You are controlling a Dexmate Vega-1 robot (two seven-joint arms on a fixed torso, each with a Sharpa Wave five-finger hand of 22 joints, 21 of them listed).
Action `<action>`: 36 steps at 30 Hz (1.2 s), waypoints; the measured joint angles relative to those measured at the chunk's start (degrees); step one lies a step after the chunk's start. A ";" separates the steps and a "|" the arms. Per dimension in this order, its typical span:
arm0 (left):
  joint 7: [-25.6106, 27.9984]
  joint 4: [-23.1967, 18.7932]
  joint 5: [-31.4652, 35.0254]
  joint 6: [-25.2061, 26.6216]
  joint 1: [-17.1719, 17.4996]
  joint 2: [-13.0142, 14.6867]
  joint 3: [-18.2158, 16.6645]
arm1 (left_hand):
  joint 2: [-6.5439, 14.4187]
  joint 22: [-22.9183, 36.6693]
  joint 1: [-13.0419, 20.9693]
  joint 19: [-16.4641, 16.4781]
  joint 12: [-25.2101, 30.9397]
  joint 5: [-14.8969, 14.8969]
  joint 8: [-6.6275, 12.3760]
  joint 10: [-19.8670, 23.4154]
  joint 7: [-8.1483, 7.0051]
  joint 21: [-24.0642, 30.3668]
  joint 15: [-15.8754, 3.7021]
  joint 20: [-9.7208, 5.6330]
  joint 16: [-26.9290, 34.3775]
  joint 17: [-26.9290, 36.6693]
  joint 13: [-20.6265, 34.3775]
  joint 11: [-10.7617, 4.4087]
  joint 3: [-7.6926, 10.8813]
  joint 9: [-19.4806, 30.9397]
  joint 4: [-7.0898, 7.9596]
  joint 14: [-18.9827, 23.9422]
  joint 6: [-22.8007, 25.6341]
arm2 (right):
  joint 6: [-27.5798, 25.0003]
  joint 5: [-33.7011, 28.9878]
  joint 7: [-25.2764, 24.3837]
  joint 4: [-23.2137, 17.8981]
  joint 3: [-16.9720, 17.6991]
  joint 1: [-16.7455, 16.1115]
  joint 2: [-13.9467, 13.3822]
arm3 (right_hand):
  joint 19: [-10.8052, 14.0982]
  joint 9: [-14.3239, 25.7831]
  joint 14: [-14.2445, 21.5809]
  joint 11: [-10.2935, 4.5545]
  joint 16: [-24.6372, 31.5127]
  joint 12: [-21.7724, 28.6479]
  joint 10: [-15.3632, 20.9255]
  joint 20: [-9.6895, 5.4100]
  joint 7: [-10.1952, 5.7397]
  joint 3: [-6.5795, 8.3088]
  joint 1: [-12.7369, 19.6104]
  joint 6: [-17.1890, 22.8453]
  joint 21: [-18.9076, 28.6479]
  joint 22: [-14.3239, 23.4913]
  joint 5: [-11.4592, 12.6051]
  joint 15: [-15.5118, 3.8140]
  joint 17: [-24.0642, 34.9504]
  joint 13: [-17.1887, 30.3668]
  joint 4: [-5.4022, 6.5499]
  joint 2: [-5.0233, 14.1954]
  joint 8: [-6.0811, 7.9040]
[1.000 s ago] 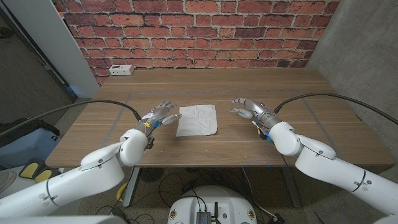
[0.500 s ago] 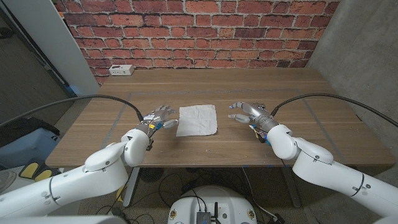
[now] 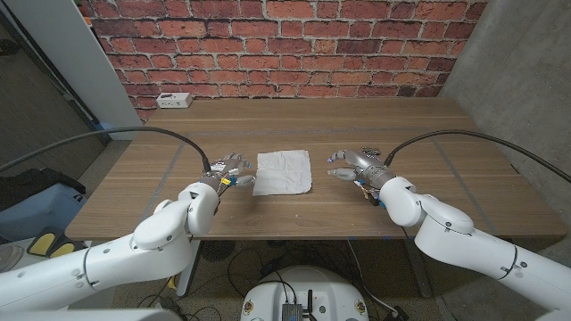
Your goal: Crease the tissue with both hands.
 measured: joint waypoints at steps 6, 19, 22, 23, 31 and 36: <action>-4.02 0.32 3.62 1.48 -2.25 -0.41 2.72 | -1.98 0.00 2.90 0.31 0.00 0.00 0.45 0.00 -2.97 -0.47 0.00 -0.31 0.00 0.00 0.00 0.00 -0.63 0.00 0.05 0.00 2.97 | -2.32 -0.48 2.13 -0.77 -1.03 1.17 0.08 | 0.20 0.00 -0.49 -0.47 -0.40 -0.31 -0.47 -0.20 -0.54 0.00 2.57 0.54 -0.23 0.00 0.00 -0.20 0.00 0.00 0.00 -0.90 0.00; -8.17 1.79 9.48 2.01 -2.78 -1.44 4.75 | -3.43 0.01 8.86 2.07 0.00 0.33 1.93 2.07 -5.09 -0.47 0.10 -0.44 0.00 0.00 0.00 -0.82 -1.04 -0.01 0.09 1.34 9.24 | -5.09 0.93 5.92 -1.95 -2.38 3.32 -0.04 | -1.97 0.28 -4.48 -2.57 -1.21 -1.34 -3.84 -2.36 -2.37 -2.71 6.48 0.48 -1.79 0.16 0.68 -0.08 -0.01 0.01 1.60 -5.35 -1.49; -8.28 2.30 9.75 1.55 -2.05 -1.82 4.09 | -3.32 0.01 9.72 2.46 0.43 0.33 1.93 2.37 -5.08 -0.47 -0.12 -0.21 0.00 0.00 0.00 -0.53 -1.19 -0.01 0.25 1.56 10.05 | -5.66 1.29 6.46 -2.17 -2.82 3.76 -0.12 | -1.97 0.28 -4.69 -2.26 -1.21 -1.34 -4.15 -2.36 -2.37 -3.27 6.51 0.49 -1.79 0.16 0.68 -0.15 0.19 0.01 1.69 -5.91 -1.51; -8.28 2.35 9.82 1.45 -1.97 -1.85 4.00 | -3.38 0.01 9.87 2.46 0.43 0.33 1.93 2.65 -4.91 -0.47 -0.12 -0.21 0.00 0.00 0.00 -0.82 -1.20 -0.01 0.25 1.56 10.22 | -5.70 1.31 6.50 -2.17 -2.82 3.76 -0.12 | -1.98 0.28 -4.81 -2.44 -1.21 -1.34 -4.34 -2.37 -2.37 -3.34 6.51 0.48 -1.79 0.16 0.88 -0.27 0.27 0.02 1.75 -5.91 -1.51; -7.97 3.70 12.87 0.75 -0.36 -3.23 3.65 | -3.22 0.01 12.37 3.60 0.43 0.69 1.93 3.59 -5.27 -0.47 -0.31 -0.29 0.00 -0.01 -0.15 -0.88 -1.19 0.17 0.25 2.35 11.21 | -6.28 1.98 7.23 -2.52 -3.93 4.62 -0.28 | -2.58 0.55 -5.79 -3.61 -1.21 -1.34 -5.05 -4.62 -4.43 -3.81 8.86 0.50 -1.79 0.16 2.14 -0.01 0.27 0.15 1.75 -5.68 -1.81; -7.90 4.34 15.60 0.44 0.49 -4.04 3.66 | -3.06 0.01 14.73 3.89 0.43 0.69 2.29 4.24 -6.61 -0.86 -0.31 -0.41 0.00 -0.01 -0.15 -1.36 -1.19 0.27 0.25 2.35 13.37 | -6.27 2.13 7.26 -2.59 -4.70 4.97 -0.33 | -2.58 0.54 -5.78 -3.92 -0.96 -1.34 -5.35 -4.62 -5.89 -3.81 10.79 1.33 -1.79 0.15 2.77 -0.02 0.27 0.15 1.75 -4.96 -1.80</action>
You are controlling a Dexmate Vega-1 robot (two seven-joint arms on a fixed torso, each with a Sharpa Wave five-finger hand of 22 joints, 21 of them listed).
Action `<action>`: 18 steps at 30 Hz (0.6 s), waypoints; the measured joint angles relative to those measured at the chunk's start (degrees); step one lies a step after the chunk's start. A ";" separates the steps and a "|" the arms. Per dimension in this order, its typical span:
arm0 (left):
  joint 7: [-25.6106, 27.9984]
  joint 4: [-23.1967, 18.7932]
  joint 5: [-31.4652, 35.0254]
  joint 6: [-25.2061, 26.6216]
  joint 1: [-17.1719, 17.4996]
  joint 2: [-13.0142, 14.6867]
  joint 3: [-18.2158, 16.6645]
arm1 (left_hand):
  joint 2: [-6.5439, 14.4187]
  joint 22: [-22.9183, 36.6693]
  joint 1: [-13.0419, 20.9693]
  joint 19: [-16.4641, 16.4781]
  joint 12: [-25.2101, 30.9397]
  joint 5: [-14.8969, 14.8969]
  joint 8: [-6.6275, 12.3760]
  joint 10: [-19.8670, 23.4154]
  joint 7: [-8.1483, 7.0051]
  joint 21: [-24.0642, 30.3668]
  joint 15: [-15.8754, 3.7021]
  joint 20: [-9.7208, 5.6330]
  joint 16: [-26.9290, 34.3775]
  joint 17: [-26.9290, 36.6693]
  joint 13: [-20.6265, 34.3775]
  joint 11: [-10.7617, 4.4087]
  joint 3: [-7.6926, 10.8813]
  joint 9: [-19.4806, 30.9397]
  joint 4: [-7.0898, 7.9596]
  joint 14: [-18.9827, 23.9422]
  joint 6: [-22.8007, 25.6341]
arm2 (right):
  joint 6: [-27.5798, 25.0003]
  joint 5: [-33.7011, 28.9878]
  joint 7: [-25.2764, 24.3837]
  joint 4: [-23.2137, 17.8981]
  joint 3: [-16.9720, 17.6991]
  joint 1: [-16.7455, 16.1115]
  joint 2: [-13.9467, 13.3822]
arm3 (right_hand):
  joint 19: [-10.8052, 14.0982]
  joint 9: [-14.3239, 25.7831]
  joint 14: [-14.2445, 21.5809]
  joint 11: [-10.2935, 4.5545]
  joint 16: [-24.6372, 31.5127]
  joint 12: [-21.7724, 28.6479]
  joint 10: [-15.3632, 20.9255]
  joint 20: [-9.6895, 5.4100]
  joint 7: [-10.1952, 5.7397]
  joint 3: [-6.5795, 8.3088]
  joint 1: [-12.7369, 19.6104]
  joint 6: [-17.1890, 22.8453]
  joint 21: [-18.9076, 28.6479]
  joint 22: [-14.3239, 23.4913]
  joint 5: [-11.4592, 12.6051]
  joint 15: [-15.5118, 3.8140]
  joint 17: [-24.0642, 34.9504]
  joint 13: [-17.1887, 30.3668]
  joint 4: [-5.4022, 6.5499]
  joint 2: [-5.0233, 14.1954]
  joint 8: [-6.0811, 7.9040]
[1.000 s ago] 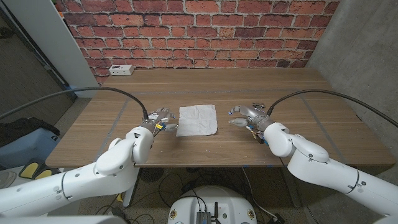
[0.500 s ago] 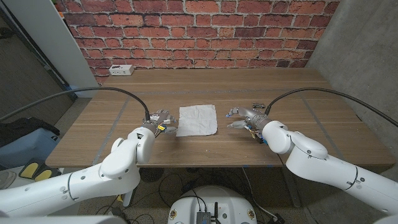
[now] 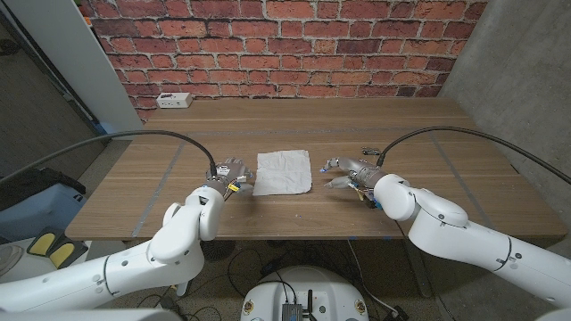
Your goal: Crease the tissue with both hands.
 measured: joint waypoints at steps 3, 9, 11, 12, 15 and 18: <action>-0.69 0.41 1.55 -0.13 0.45 -0.54 0.00 | -0.07 0.00 0.95 0.21 0.00 0.00 0.27 0.49 -0.53 -0.04 -0.15 -0.21 0.00 0.00 0.00 -0.49 -0.13 0.00 0.13 0.17 1.56 | 0.20 0.01 0.02 0.00 -0.48 0.23 0.00 | 0.20 0.00 0.00 0.00 0.02 0.00 0.00 -0.20 -0.70 0.00 0.93 0.71 0.00 0.00 0.22 0.00 0.00 0.00 0.00 0.34 0.04; -3.09 1.17 4.76 -0.17 1.01 -1.53 -0.01 | 0.06 0.00 2.25 0.21 0.00 0.00 0.27 0.70 -0.65 -0.04 -0.21 -0.21 0.00 0.00 0.01 -0.70 -0.24 0.00 0.24 0.41 2.08 | 0.71 -0.34 0.31 0.40 -1.46 0.84 0.28 | 0.20 0.00 0.01 -0.61 0.02 0.24 0.00 -0.20 -1.83 -0.24 1.99 1.84 0.00 0.00 0.44 0.00 0.00 -0.01 0.24 0.79 0.25; -4.08 1.40 5.91 -0.18 1.11 -1.82 -0.01 | 0.34 0.00 2.62 0.20 0.00 -0.01 0.27 0.70 -0.65 -0.04 -0.21 -0.21 0.00 0.00 0.01 -0.69 -0.24 -0.01 0.24 0.41 2.08 | 1.11 -0.51 0.53 0.70 -1.81 1.10 0.44 | 0.20 0.23 0.01 -0.73 0.02 0.24 -0.12 -0.20 -1.95 -0.45 2.16 1.97 0.00 0.27 0.44 0.00 0.00 -0.01 0.03 0.96 0.25; -4.52 1.55 6.42 -0.19 1.22 -2.03 -0.05 | 0.34 0.00 3.12 0.20 0.00 -0.01 0.27 0.70 -0.65 -0.16 -0.21 -0.21 0.00 0.00 0.01 -0.69 -0.24 -0.01 0.24 0.41 2.08 | 1.13 -0.51 0.54 0.72 -1.83 1.12 0.46 | 0.20 0.26 0.01 -1.05 0.02 0.24 -0.19 -0.20 -2.24 -0.53 2.38 2.25 0.00 0.27 0.44 0.00 0.00 0.00 0.12 0.99 0.25; -5.52 1.90 7.76 -0.26 1.65 -2.47 -0.39 | 0.67 0.00 3.95 0.20 0.00 -0.01 -0.55 0.67 -1.26 -0.49 -0.21 -0.21 0.00 0.00 0.01 -0.67 -0.24 -0.01 0.24 0.41 1.40 | 1.90 -0.66 0.82 1.14 -2.25 1.40 0.71 | 0.20 0.26 0.01 -1.63 0.02 0.24 -0.41 -0.19 -2.18 -0.98 3.20 2.88 0.00 0.19 0.64 0.00 0.00 -0.01 0.12 0.94 0.25; -6.03 2.23 8.89 -0.76 2.27 -2.94 -1.04 | 0.80 0.01 4.64 0.20 -0.26 -0.01 -1.26 -0.05 -1.19 -0.49 -0.21 -0.21 0.00 0.00 0.01 -0.59 -0.41 -0.01 0.41 0.41 0.05 | 2.66 -0.84 0.92 1.47 -2.56 1.53 1.00 | 0.20 0.16 0.01 -1.94 0.02 0.24 -0.72 -0.19 -2.19 -1.42 3.56 2.86 0.00 0.10 0.64 0.00 -0.01 -0.01 0.17 0.58 0.25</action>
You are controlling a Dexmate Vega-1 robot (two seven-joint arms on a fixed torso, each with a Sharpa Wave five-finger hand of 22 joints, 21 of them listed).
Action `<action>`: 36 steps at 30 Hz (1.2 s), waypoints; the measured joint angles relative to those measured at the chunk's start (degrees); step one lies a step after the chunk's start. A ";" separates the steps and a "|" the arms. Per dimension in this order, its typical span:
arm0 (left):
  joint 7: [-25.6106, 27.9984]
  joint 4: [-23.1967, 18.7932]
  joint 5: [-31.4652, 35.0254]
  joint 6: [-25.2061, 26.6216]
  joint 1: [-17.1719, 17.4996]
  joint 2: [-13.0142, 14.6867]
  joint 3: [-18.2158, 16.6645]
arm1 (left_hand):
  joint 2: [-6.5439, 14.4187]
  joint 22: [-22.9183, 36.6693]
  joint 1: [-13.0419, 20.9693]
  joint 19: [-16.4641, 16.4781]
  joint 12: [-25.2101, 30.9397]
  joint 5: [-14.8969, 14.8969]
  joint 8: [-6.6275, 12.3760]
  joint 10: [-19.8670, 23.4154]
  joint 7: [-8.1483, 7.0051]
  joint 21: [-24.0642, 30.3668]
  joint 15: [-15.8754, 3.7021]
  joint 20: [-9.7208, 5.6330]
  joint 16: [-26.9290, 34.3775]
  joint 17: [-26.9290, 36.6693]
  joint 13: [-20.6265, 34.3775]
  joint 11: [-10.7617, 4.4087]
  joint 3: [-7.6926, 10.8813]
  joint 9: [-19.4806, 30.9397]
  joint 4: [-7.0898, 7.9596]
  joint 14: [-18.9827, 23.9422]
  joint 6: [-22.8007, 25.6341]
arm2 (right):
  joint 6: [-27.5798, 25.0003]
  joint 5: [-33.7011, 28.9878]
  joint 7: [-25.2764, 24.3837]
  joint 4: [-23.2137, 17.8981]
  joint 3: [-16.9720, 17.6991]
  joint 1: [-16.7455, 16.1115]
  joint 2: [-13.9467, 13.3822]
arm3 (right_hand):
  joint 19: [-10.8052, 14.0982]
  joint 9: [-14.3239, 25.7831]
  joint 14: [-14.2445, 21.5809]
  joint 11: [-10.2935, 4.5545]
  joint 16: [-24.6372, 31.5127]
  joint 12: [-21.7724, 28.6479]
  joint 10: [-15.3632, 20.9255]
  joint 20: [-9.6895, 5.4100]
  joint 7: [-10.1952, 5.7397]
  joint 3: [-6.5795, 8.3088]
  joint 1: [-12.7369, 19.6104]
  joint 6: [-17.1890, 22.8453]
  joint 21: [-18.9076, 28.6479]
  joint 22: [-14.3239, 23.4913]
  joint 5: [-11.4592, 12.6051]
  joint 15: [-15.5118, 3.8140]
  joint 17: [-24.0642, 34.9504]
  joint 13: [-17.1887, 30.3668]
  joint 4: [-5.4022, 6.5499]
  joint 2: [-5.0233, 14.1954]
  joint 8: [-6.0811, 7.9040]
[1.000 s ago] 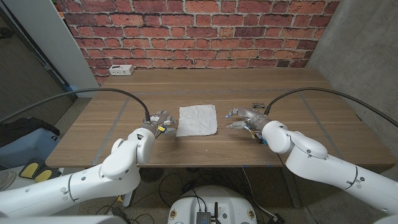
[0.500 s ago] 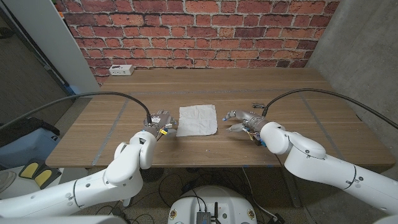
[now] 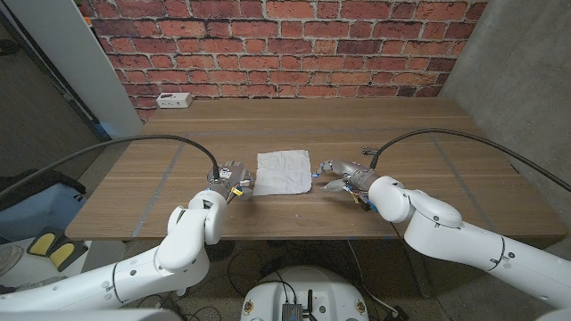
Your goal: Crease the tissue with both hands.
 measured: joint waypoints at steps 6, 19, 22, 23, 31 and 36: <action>-0.71 0.52 1.17 -1.71 1.32 -0.90 -1.77 | 0.34 0.00 0.94 0.00 -0.22 -0.24 -0.43 0.00 0.03 0.00 0.22 0.00 -0.28 0.00 0.16 0.00 -0.31 0.00 -0.17 -0.22 -0.57 | 1.93 -0.08 0.05 0.92 -0.24 0.04 0.53 | 0.05 -0.06 0.00 0.00 0.45 0.00 0.00 0.05 -0.11 -0.65 0.39 -0.55 0.00 0.08 0.00 0.00 0.00 0.00 0.15 -0.39 -0.26; 0.55 1.32 -2.57 -5.78 4.18 -1.79 -6.58 | 1.46 0.14 2.52 0.31 -0.22 -0.24 -0.66 0.01 0.17 -0.45 0.22 0.31 -0.28 0.00 0.15 0.00 -0.63 -0.01 0.15 -0.22 0.16 | 6.19 0.19 1.06 3.01 -0.53 0.31 1.67 | 0.53 -0.06 0.26 -0.31 0.58 0.00 -0.32 0.53 -0.11 -1.36 1.69 -0.55 0.00 0.16 -0.01 -0.18 0.27 -0.01 0.38 0.46 -0.46; 1.00 1.52 -3.41 -6.34 4.62 -1.93 -7.35 | 1.85 0.14 2.90 0.31 -0.21 -0.24 -1.09 0.14 0.46 -0.45 0.21 0.31 -0.28 0.00 0.15 0.13 -0.63 -0.01 0.15 -0.22 -0.14 | 6.85 0.19 1.06 3.39 -0.52 0.30 1.86 | 0.52 -0.06 0.61 -0.30 0.89 0.00 -0.31 0.53 -0.12 -1.36 2.31 -0.53 0.00 0.16 -0.01 -0.14 0.27 -0.01 0.38 0.87 -0.46; 1.22 1.56 -3.79 -6.62 4.68 -1.95 -7.46 | 1.88 0.14 2.93 0.31 -0.21 -0.24 -1.09 0.22 0.46 -0.45 0.21 0.31 -0.28 0.00 0.15 0.22 -0.62 -0.01 0.15 -0.22 -0.14 | 7.35 0.19 1.08 3.72 -0.49 0.28 2.03 | 0.53 -0.05 0.85 -0.30 0.89 0.00 -0.31 0.54 -0.14 -1.36 2.92 -0.52 0.00 0.16 -0.01 -0.10 0.27 -0.01 0.38 1.08 -0.46; 1.72 2.01 -4.24 -7.39 4.83 -2.25 -7.78 | 2.90 0.14 3.96 0.31 -0.21 -0.48 -1.09 0.22 0.24 -0.44 0.52 0.31 -0.28 -0.13 0.15 0.22 -0.86 0.29 0.39 0.09 0.08 | 10.08 -0.32 1.16 5.28 -0.43 0.32 2.88 | 1.24 -0.05 2.30 -0.49 1.45 0.44 0.33 1.25 -0.29 -2.05 4.54 0.54 0.40 0.16 -0.02 0.01 0.27 -0.01 0.15 1.69 -0.46; 1.73 2.11 -4.09 -7.66 4.78 -2.46 -7.78 | 3.16 0.14 4.21 0.62 -0.21 -0.48 -1.54 0.22 0.24 -0.44 0.52 0.00 -0.28 -0.13 0.15 0.22 -0.86 0.29 0.39 0.09 0.08 | 11.61 -1.32 0.84 6.41 -0.46 0.36 3.56 | 1.98 -0.05 2.83 -0.18 1.66 0.44 0.64 1.33 -0.21 -2.37 5.08 0.62 0.41 0.16 -0.02 -0.09 0.26 -0.01 0.17 2.02 -0.46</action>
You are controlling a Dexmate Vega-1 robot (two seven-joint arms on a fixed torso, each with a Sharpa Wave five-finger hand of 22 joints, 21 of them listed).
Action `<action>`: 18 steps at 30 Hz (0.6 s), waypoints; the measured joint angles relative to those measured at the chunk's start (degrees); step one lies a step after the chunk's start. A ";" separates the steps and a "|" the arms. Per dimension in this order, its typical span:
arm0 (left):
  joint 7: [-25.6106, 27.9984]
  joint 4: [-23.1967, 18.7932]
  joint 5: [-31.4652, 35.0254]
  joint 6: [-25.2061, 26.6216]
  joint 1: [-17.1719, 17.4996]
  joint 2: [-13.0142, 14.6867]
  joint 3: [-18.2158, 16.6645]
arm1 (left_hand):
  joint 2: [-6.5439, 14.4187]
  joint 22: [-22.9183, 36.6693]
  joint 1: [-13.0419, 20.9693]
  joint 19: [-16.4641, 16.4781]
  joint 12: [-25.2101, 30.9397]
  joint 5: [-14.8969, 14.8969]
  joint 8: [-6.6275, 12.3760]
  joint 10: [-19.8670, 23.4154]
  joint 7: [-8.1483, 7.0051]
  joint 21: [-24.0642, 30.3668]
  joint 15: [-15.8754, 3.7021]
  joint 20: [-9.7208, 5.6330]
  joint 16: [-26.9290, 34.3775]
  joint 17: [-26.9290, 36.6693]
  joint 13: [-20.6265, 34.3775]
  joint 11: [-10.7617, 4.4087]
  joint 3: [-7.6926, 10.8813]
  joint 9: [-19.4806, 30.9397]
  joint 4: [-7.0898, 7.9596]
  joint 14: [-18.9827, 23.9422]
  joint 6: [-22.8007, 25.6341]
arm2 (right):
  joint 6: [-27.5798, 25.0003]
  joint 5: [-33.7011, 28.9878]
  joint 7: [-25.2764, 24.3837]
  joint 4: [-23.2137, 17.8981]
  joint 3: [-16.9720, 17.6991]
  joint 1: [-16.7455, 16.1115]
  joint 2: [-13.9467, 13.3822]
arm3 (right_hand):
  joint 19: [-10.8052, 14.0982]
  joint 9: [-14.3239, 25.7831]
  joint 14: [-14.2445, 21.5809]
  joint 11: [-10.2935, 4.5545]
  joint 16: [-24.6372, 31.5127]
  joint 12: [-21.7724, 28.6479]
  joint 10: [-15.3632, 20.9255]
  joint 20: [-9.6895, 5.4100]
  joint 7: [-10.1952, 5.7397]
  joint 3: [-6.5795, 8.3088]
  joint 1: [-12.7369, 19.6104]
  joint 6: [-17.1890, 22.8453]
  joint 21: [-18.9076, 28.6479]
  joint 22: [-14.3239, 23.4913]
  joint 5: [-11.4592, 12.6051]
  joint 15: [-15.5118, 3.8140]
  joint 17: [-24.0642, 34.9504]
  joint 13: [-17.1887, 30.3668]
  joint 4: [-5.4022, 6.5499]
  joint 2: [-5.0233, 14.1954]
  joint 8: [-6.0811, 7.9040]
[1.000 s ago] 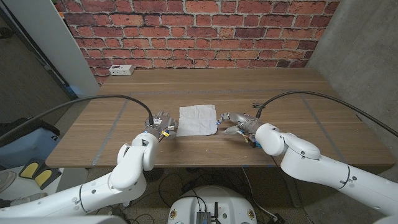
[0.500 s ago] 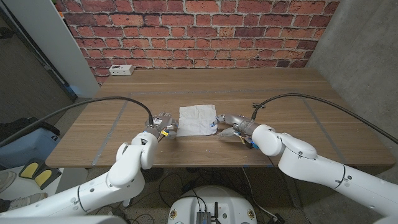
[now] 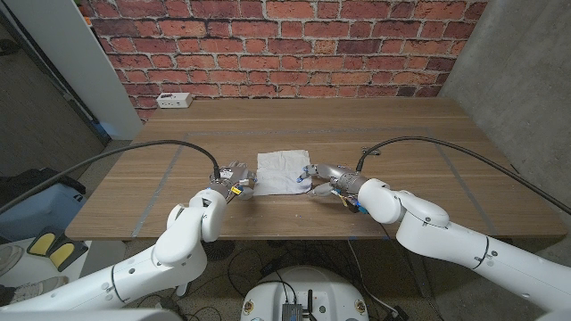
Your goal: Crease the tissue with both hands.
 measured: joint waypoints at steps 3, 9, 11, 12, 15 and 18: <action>0.00 0.00 0.15 -0.05 0.00 -0.07 -0.02 | 0.20 0.00 0.20 0.00 0.00 0.00 0.00 0.00 0.00 0.00 0.00 0.00 0.00 0.00 0.00 0.00 0.00 0.00 0.00 0.00 0.00 | 0.67 -0.59 -0.22 0.35 -0.05 0.02 0.26 | 0.00 0.00 0.16 0.00 0.00 0.00 0.00 0.00 -0.02 -0.14 0.66 0.43 0.00 0.00 0.00 0.16 0.00 -0.13 0.01 -0.08 0.00; 0.02 -0.18 0.65 -0.14 0.13 -0.22 -0.26 | 0.43 -0.01 0.43 0.00 0.01 0.00 -0.38 0.00 0.00 0.00 0.00 0.00 0.00 0.00 0.00 0.00 -0.17 0.00 0.17 0.00 0.00 | 1.27 -2.64 -0.53 1.45 -0.45 0.05 1.14 | 0.52 0.00 0.39 0.00 0.00 0.00 0.00 -0.09 -0.09 -0.54 1.35 0.51 0.00 0.00 0.00 0.00 0.00 -0.14 -0.04 0.17 0.00; 0.05 -0.36 0.76 -0.14 0.30 -0.27 -0.40 | 0.43 0.00 0.43 0.00 0.01 0.00 -0.38 0.00 0.00 0.00 0.00 0.00 0.00 0.00 0.00 0.00 -0.34 -0.01 0.13 0.00 0.00 | 1.22 -3.33 -0.43 1.66 -0.60 0.14 1.35 | 0.61 0.00 0.39 0.00 0.00 0.00 -0.01 0.00 -0.09 -0.61 1.41 0.51 0.00 0.00 0.00 0.00 0.26 -0.14 0.03 0.23 0.00; 0.06 -0.42 0.77 -0.14 0.37 -0.28 -0.45 | 0.43 -0.01 0.43 0.02 0.01 0.00 -0.38 0.00 0.00 0.00 0.00 0.03 0.00 0.01 0.00 0.00 -0.41 -0.01 0.06 0.00 0.00 | 1.03 -4.02 -0.16 1.84 -0.78 0.24 1.53 | 0.61 0.01 0.39 0.00 0.00 0.00 -0.01 0.00 -0.09 -0.61 1.41 0.51 0.00 0.00 0.00 0.00 0.27 -0.14 0.03 0.23 0.00; 0.18 -0.63 0.78 -0.14 0.62 -0.30 -0.73 | 0.43 -0.01 0.43 0.31 0.01 0.00 -0.38 0.00 0.00 0.00 0.00 0.31 0.00 0.01 -0.01 0.00 -0.47 -0.01 0.00 0.00 0.00 | 0.64 -4.93 0.34 2.22 -1.12 0.42 1.89 | 0.61 0.01 0.38 0.00 0.00 0.00 -0.01 0.00 -0.09 -0.84 1.67 0.51 0.00 -0.01 -0.24 0.00 0.27 -0.13 0.26 -0.01 -0.19; 0.31 -0.83 0.77 -0.14 0.84 -0.30 -0.96 | 0.43 -0.01 0.43 0.30 0.02 0.00 -0.38 0.00 0.00 0.00 0.00 0.31 0.00 0.01 -0.01 0.00 -0.65 -0.01 0.17 0.00 0.00 | 0.26 -5.80 0.83 2.58 -1.41 0.59 2.22 | 0.60 0.01 0.38 0.00 0.00 0.00 -0.01 0.00 -0.08 -1.09 2.10 0.49 0.00 -0.01 -0.24 0.00 0.27 -0.13 0.01 0.30 -0.22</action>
